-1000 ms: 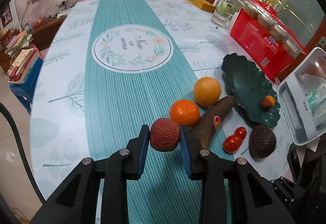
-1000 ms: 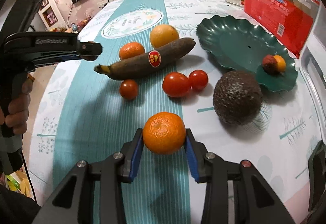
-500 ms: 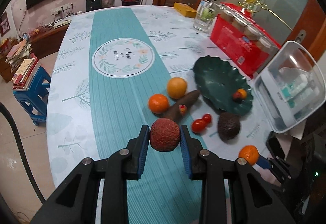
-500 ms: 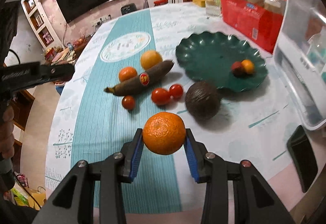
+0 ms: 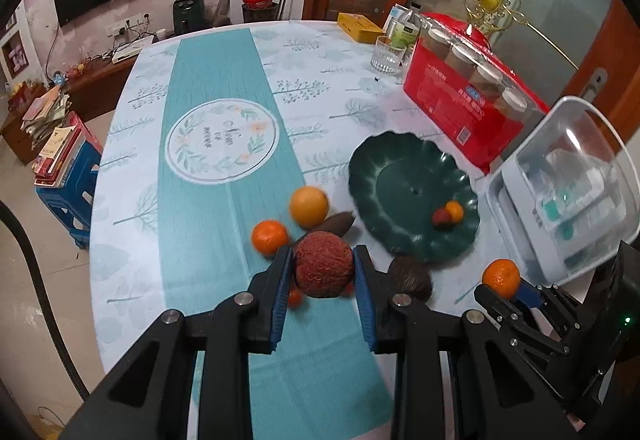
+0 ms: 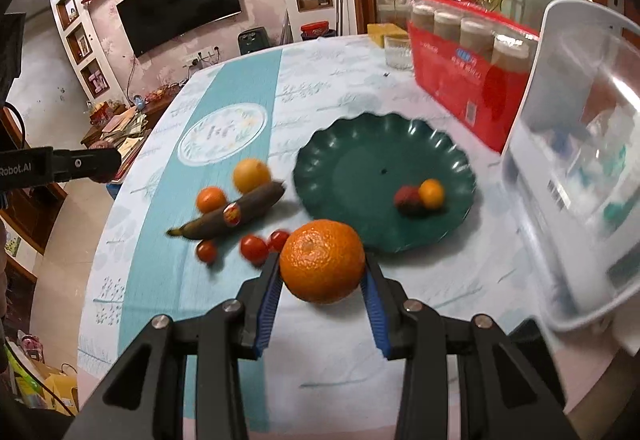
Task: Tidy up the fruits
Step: 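Place the lychee and tangerine on the green plate, opening both tools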
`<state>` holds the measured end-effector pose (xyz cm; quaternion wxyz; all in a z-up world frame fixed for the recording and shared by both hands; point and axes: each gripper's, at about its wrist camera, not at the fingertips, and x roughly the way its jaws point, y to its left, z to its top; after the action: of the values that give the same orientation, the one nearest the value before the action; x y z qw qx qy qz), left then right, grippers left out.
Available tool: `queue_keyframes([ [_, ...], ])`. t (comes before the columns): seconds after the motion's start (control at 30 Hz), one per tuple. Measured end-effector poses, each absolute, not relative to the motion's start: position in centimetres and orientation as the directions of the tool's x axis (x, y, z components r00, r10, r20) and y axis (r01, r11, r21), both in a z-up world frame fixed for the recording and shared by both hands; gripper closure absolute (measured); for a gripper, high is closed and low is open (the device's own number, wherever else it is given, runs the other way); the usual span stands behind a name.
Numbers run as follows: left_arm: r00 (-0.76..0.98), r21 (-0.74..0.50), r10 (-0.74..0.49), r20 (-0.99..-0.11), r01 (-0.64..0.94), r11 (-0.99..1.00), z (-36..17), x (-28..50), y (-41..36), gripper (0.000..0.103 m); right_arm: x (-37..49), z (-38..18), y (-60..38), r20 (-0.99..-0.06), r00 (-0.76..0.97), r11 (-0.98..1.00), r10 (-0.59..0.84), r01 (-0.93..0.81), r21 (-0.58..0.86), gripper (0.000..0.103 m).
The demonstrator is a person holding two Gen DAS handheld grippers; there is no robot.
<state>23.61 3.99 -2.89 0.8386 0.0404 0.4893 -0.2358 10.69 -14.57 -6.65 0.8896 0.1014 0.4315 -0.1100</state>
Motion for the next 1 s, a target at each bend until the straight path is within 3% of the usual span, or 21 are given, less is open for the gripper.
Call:
queue_keyframes([
  [0.5, 0.434, -0.156, -0.318, -0.843, 0.367, 0.917, -3.3, 28.7, -5.0, 0.075, 16.9, -5.8, -23.8, -0.782, 0.621, 0.973, -0.056, 0.21, 0.097, 0.064],
  [1.0, 0.255, -0.188, -0.287, -0.923, 0.351, 0.917, -11.6, 32.0, -11.1, 0.075, 21.1, -12.7, -25.8, -0.862, 0.499, 0.972, 0.088, 0.148, 0.185, 0.064],
])
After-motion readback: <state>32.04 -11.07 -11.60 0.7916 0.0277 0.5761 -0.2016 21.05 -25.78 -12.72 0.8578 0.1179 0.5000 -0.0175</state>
